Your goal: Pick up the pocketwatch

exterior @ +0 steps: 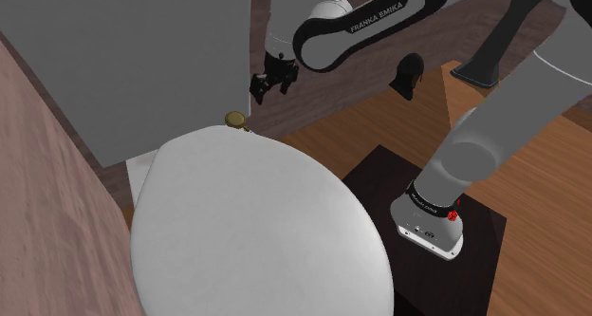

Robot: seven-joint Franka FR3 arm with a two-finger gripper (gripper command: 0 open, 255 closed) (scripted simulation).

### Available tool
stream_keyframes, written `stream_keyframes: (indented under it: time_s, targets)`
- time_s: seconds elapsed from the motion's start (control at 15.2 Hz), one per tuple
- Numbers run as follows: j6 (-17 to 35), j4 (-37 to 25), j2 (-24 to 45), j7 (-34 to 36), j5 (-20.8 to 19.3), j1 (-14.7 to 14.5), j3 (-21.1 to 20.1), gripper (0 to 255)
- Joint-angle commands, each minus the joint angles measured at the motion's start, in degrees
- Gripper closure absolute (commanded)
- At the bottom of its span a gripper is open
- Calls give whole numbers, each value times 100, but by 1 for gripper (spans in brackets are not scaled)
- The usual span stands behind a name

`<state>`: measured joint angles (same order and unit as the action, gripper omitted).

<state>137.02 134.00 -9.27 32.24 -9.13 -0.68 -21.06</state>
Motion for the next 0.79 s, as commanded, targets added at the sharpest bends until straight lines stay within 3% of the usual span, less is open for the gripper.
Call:
stream_keyframes:
  time_s: [0.0,0.2,0.46,0.73]
  targets:
    - [198,-280,454,440,-392,38,-164,0]
    - [366,-762,1138,1126,-1075,3,-300,0]
    - [413,-1535,2055,1973,-1984,-255,-266,0]
    - [571,-1560,2281,2201,-2237,-340,-181,0]
